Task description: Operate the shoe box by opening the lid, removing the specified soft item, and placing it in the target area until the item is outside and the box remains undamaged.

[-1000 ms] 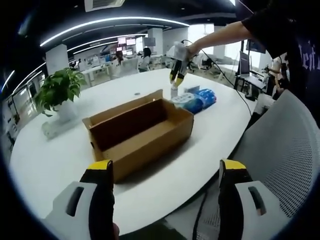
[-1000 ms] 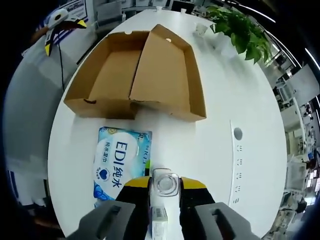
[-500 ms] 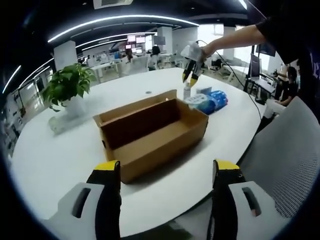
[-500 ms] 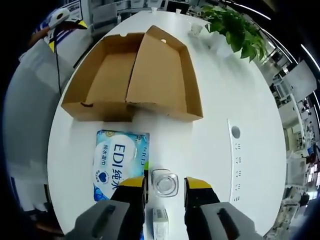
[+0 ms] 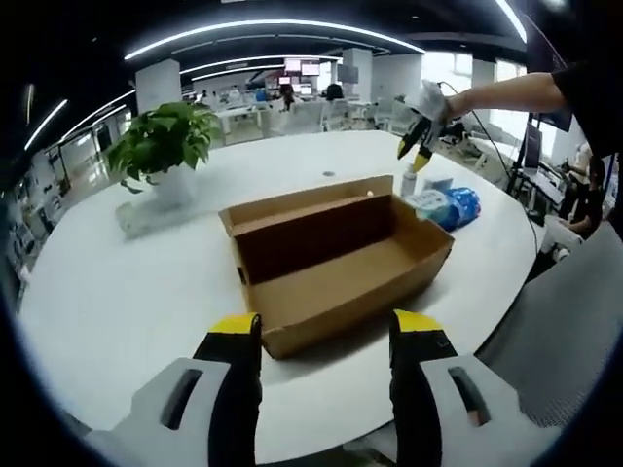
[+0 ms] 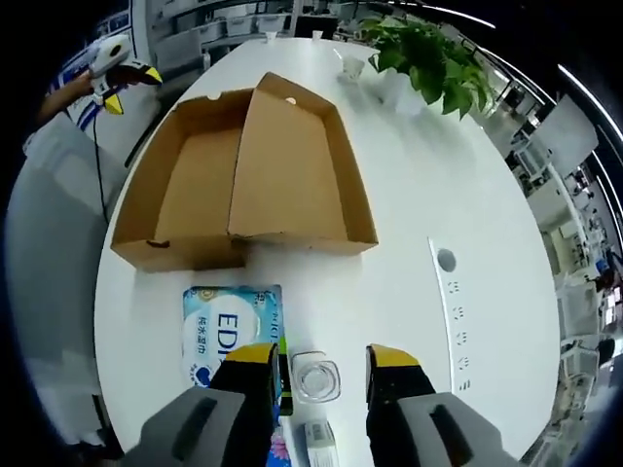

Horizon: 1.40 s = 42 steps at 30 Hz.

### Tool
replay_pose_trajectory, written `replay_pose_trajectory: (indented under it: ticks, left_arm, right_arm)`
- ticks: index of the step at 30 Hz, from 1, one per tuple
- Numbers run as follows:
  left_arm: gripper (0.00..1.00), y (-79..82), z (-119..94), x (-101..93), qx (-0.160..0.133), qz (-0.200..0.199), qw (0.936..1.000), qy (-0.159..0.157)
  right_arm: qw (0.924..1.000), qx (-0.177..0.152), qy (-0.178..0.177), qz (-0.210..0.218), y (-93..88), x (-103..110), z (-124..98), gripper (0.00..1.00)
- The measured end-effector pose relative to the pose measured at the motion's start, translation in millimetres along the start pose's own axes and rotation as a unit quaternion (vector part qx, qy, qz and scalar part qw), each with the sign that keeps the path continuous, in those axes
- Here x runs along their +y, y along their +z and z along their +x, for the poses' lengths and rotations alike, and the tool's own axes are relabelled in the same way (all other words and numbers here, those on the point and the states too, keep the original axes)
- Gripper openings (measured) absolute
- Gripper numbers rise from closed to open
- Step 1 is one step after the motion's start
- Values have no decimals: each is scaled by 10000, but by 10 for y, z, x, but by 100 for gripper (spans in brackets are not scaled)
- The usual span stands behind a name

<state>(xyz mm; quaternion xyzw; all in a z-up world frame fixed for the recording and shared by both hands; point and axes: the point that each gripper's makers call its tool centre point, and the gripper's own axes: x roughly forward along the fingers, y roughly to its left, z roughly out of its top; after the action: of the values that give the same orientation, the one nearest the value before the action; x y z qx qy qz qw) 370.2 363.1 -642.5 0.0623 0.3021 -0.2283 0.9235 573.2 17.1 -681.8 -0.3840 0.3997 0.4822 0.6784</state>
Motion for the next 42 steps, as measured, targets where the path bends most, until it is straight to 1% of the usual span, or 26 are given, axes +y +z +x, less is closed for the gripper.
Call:
replay_pose_trajectory:
  ticks: [5,7,10,15,18,21,25,27,33,34,36,37,39,41,42]
  left_arm:
    - [38,-16,95,148,72,-270,9994,183]
    - [37,-31,130,233,116,-271,9988,379]
    - [33,-31,181,287,112,-444,9980,429]
    - [27,-64,279,397,190,-590,9964,576]
    - [25,-73,320,440,211,-662,9955,643]
    - [23,-89,379,499,261,-724,9944,720]
    - [19,-113,437,548,293,-906,9923,788]
    - [17,-122,454,561,311,-916,9919,819]
    - [13,-173,525,610,358,-1064,9894,919]
    - [12,-183,533,615,372,-1083,9890,937]
    - [11,-204,549,626,389,-1096,9884,981]
    - [10,-214,552,631,396,-1107,9881,995]
    - [9,-234,558,644,404,-1135,9873,1034]
    - [7,-256,569,653,410,-1188,9865,1054]
    - [7,-269,576,658,420,-1207,9861,1064]
  right_arm:
    - [9991,-159,-66,393,95,-19,19,33]
    - [9981,-241,-72,558,141,-21,29,32]
    - [9966,-323,-96,757,191,-36,40,31]
    - [9908,-468,-176,1260,269,-78,84,28]
    - [9898,-480,-215,1324,287,-87,109,26]
    - [9857,-567,-320,1555,340,-112,145,23]
    - [9802,-641,-314,1848,417,-94,223,22]
    - [9779,-659,-300,1961,452,-80,271,22]
    - [9688,-743,-430,2325,524,-137,370,20]
    - [9647,-763,-472,2475,533,-152,388,20]
    - [9587,-767,-537,2685,539,-184,415,20]
    - [9557,-819,-565,2771,554,-200,420,20]
    - [9461,-874,-600,3060,568,-229,437,19]
    - [9430,-835,-633,3160,554,-250,455,18]
    - [9395,-848,-657,3254,556,-266,471,18]
